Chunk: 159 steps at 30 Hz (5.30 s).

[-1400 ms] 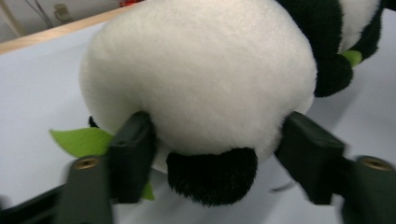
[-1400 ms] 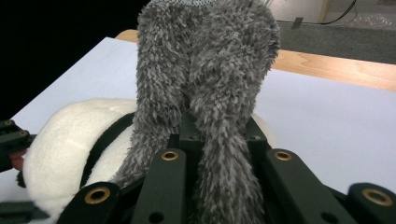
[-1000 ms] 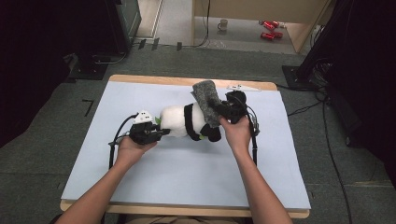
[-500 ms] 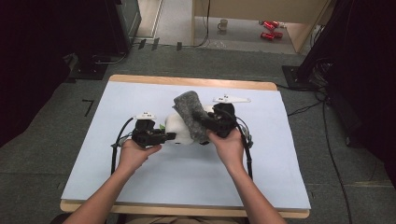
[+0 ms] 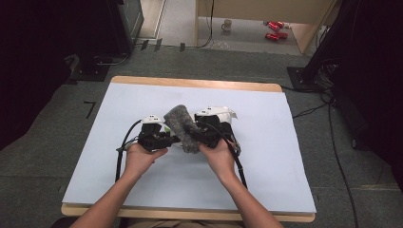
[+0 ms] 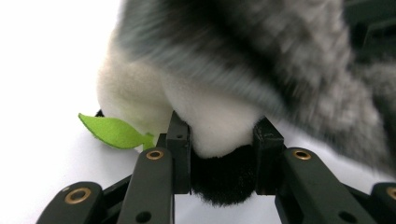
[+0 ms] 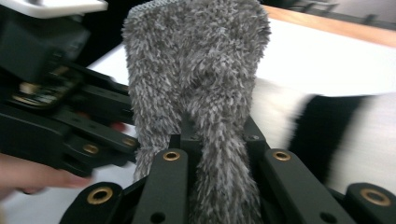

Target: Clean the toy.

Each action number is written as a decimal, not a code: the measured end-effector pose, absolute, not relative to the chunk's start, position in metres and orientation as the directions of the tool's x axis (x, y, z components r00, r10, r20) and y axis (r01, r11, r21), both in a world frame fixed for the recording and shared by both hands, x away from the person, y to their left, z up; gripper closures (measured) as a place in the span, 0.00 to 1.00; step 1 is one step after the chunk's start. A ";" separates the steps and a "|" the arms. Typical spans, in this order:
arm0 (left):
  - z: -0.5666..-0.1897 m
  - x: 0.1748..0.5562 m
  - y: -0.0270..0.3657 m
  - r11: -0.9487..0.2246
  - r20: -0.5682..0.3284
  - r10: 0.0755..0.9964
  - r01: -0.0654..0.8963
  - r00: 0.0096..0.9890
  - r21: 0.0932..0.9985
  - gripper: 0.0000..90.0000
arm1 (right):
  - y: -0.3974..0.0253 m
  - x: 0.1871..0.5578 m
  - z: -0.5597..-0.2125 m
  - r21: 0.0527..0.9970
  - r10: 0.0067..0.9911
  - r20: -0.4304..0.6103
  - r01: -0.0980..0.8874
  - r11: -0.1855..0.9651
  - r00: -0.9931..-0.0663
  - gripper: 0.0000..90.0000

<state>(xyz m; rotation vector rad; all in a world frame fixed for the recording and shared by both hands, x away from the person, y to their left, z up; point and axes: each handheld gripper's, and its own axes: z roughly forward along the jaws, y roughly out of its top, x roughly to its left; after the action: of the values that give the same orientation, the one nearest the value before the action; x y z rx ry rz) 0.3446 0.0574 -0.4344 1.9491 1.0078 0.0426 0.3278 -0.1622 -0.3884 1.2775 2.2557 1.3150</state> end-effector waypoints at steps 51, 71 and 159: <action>-0.435 0.348 0.062 -0.233 -0.369 0.647 0.634 0.667 0.738 0.73 | -0.190 0.313 -0.379 0.822 0.753 0.312 0.562 0.092 -0.579 0.87; -0.436 0.357 0.072 -0.243 -0.383 0.641 0.650 0.665 0.721 0.73 | -0.207 0.319 -0.386 0.817 0.815 0.135 0.529 0.231 -0.564 0.87; -0.439 0.369 0.092 -0.298 -0.422 0.565 0.652 0.709 0.697 0.72 | -0.279 0.365 -0.445 0.697 0.918 0.241 0.714 0.062 -0.316 0.86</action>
<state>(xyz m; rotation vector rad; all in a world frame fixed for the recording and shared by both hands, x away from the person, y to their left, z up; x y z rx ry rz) 0.3695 0.0916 -0.4393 1.9825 0.9329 -0.1184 0.3653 -0.2790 -0.4453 1.6508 2.0772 1.1025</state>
